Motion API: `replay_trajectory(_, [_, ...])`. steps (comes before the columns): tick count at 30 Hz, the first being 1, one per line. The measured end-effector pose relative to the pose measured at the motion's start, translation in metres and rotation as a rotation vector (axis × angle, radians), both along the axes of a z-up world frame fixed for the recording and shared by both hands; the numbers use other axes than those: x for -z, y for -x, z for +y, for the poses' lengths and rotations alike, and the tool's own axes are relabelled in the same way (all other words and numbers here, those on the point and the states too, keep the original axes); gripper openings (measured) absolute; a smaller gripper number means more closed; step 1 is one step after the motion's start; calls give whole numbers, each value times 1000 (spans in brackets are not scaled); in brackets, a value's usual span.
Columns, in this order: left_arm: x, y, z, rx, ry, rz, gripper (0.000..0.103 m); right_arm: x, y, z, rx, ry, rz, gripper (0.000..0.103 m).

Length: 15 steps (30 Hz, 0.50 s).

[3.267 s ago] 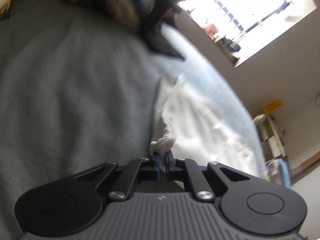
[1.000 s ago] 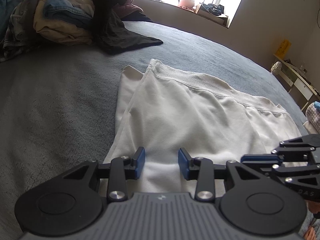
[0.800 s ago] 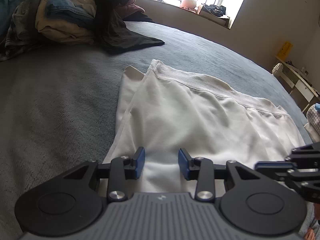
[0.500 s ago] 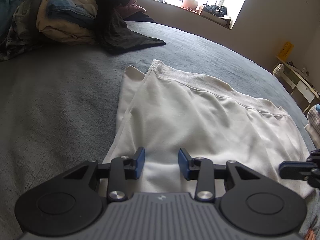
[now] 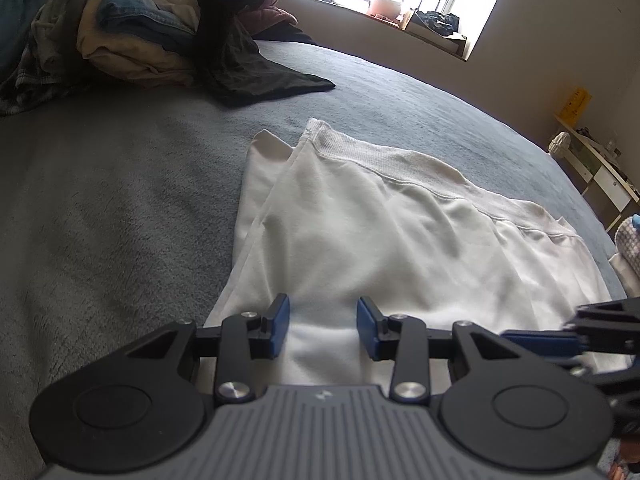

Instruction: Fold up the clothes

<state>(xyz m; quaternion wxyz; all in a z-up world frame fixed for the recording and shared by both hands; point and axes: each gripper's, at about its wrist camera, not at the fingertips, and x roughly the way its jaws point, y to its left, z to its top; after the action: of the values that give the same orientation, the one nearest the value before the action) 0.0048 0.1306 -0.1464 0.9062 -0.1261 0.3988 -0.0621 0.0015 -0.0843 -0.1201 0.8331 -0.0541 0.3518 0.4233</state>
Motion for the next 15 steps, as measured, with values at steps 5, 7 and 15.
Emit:
replay_trajectory(5, [1, 0, 0, 2, 2, -3, 40, 13, -2, 12, -1, 43, -2, 20])
replay_trajectory(7, [1, 1, -1, 4, -1, -6, 41, 17, -2, 13, 6, 48, -1, 19])
replay_trajectory(15, [1, 2, -2, 5, -8, -11, 41, 25, -7, 11, 56, 36, 24, 5])
